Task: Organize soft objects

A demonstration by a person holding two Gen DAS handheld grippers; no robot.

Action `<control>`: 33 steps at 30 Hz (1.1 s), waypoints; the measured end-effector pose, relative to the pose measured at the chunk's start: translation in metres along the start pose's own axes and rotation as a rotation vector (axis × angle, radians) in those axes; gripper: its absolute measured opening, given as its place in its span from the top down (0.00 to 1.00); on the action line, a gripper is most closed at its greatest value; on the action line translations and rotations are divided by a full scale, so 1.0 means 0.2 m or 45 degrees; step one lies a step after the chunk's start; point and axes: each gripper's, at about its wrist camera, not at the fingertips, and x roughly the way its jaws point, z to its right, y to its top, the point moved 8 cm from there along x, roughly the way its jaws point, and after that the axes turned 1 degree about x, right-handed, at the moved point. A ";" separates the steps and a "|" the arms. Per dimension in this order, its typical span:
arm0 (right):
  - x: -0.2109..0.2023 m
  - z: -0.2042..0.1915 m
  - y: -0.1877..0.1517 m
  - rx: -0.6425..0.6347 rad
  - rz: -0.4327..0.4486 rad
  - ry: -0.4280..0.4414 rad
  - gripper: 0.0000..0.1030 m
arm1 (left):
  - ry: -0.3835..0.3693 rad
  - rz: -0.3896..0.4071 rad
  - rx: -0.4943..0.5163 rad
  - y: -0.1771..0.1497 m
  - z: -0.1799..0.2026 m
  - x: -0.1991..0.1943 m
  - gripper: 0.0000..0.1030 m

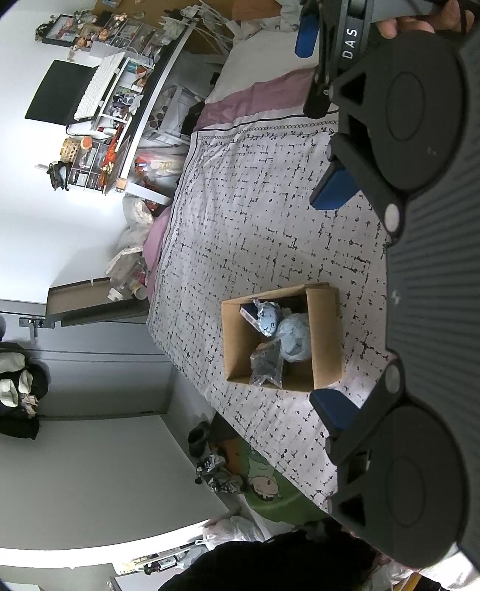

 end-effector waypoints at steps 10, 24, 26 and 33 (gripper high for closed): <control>0.00 -0.02 -0.01 -0.004 -0.014 0.015 0.00 | -0.007 -0.005 -0.007 -0.01 -0.01 0.01 0.01; -0.01 -0.01 0.00 0.005 -0.014 0.003 0.00 | -0.018 0.001 -0.002 -0.01 -0.01 -0.01 0.01; -0.01 -0.01 0.00 0.007 -0.012 0.001 0.00 | -0.022 -0.002 -0.004 -0.01 -0.01 -0.01 0.01; -0.01 -0.01 0.00 0.009 -0.011 0.001 0.00 | -0.017 0.003 0.002 -0.01 -0.01 -0.02 0.01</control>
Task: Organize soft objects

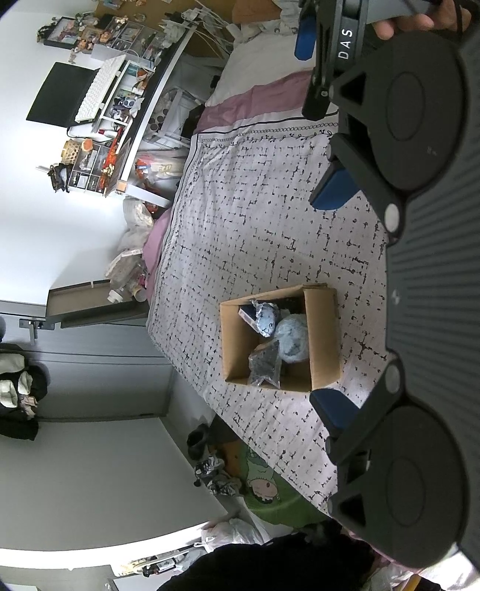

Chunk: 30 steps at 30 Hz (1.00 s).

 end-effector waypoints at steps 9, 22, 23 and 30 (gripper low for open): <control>-0.01 0.01 0.00 0.008 -0.002 0.001 0.00 | 0.000 0.001 0.002 0.00 0.00 0.00 0.01; -0.02 0.01 0.02 0.013 0.006 -0.001 0.00 | 0.002 0.004 0.003 0.01 -0.01 -0.01 0.01; -0.02 0.01 0.02 0.009 0.008 -0.003 0.00 | 0.002 0.004 0.003 0.01 -0.01 -0.01 0.01; -0.02 0.00 0.01 0.003 0.008 -0.008 0.00 | -0.004 0.010 0.001 0.01 -0.02 -0.02 0.01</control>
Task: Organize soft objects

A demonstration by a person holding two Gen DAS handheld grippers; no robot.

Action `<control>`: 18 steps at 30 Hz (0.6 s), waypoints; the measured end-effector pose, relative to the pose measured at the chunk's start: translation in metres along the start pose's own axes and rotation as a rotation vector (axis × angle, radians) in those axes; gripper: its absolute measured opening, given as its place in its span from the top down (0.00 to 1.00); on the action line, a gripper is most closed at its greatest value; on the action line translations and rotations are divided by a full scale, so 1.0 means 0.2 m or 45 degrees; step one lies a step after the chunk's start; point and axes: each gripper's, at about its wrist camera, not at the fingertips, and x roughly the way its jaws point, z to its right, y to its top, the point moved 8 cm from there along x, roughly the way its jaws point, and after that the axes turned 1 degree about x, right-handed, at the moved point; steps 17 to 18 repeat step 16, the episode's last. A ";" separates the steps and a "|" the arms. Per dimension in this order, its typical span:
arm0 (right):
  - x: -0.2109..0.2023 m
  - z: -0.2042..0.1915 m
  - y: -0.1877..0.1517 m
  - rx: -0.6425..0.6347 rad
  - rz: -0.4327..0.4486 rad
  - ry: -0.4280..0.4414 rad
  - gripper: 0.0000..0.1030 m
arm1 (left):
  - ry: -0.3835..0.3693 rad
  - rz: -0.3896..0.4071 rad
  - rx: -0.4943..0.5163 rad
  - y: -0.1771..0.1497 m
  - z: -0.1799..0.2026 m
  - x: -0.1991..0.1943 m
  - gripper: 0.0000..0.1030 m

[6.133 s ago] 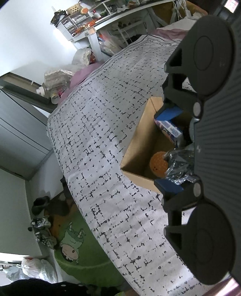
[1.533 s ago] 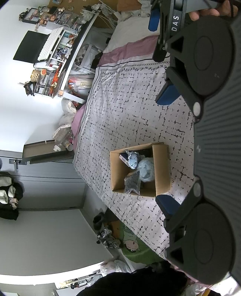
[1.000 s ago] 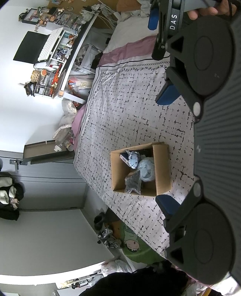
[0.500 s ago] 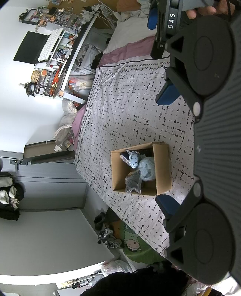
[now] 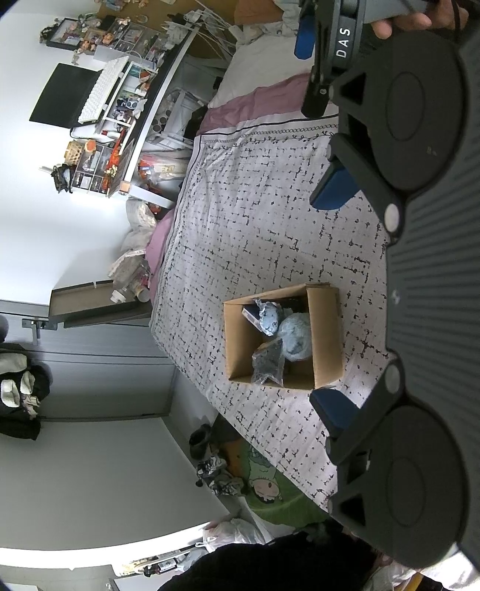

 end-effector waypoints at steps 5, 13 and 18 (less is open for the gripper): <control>0.00 -0.01 0.00 -0.005 -0.002 0.002 0.00 | 0.002 0.004 -0.006 0.00 -0.01 0.00 0.01; 0.02 -0.01 -0.01 -0.003 -0.017 -0.005 0.00 | -0.015 0.002 -0.021 -0.01 -0.02 0.00 0.01; 0.03 -0.01 -0.01 -0.001 -0.020 -0.007 0.00 | -0.018 0.009 -0.019 0.00 -0.02 0.00 0.01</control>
